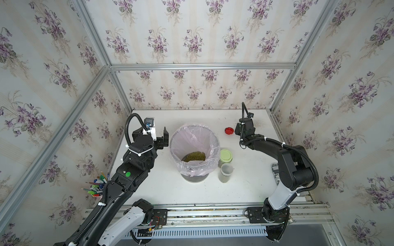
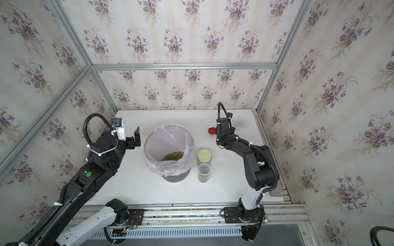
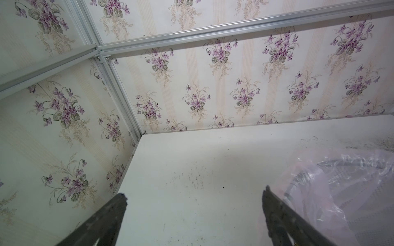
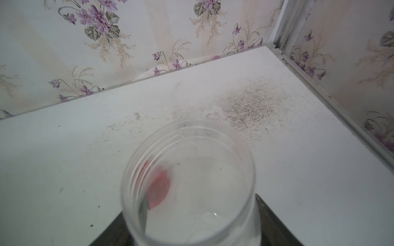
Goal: Empty moldy mung beans from jars
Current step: Place the jar at the center of the board.
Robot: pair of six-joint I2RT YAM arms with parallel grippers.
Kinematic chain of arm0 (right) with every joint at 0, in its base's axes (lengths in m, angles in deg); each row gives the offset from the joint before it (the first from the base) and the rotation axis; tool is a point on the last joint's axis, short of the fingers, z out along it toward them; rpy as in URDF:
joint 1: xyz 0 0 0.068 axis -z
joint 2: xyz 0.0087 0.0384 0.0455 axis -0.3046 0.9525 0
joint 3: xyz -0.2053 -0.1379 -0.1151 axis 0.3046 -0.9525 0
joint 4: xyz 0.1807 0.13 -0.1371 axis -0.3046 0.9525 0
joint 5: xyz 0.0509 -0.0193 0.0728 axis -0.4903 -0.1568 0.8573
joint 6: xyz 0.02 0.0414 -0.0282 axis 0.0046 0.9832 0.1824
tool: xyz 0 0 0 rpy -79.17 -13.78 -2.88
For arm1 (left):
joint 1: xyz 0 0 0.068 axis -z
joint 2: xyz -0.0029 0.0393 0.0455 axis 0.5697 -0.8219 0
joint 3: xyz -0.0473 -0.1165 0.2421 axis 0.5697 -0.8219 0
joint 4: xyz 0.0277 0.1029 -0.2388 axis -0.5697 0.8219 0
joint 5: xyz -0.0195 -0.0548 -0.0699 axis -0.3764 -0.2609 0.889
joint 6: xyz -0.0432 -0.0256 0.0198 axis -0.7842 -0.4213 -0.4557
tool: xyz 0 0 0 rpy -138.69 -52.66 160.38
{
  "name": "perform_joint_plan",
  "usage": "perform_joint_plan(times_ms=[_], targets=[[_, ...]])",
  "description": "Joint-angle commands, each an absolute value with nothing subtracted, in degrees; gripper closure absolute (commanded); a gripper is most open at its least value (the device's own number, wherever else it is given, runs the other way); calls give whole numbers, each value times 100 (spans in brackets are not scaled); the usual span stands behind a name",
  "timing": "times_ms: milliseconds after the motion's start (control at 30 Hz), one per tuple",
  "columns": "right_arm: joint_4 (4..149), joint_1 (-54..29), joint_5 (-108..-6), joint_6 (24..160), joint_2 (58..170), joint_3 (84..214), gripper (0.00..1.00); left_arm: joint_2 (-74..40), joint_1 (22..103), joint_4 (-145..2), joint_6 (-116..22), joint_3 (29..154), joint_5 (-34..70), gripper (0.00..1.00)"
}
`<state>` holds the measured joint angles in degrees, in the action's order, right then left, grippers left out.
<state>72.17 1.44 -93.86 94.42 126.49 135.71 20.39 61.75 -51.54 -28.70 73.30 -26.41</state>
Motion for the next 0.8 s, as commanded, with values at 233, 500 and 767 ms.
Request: perform_joint_plan(times_ms=[233, 500, 767], targets=[[11240, 525, -7645, 9515, 13822, 15948, 43, 2035, 6165, -5355, -2923, 7319, -2546, 0], [12525, 525, -7437, 9342, 14265, 16839, 42, 2046, 6169, -5354, -2951, 7310, -2536, 0], [12601, 561, -7500, 9284, 14660, 16873, 41, 2064, 6171, -5356, -2979, 7310, -2463, 0]])
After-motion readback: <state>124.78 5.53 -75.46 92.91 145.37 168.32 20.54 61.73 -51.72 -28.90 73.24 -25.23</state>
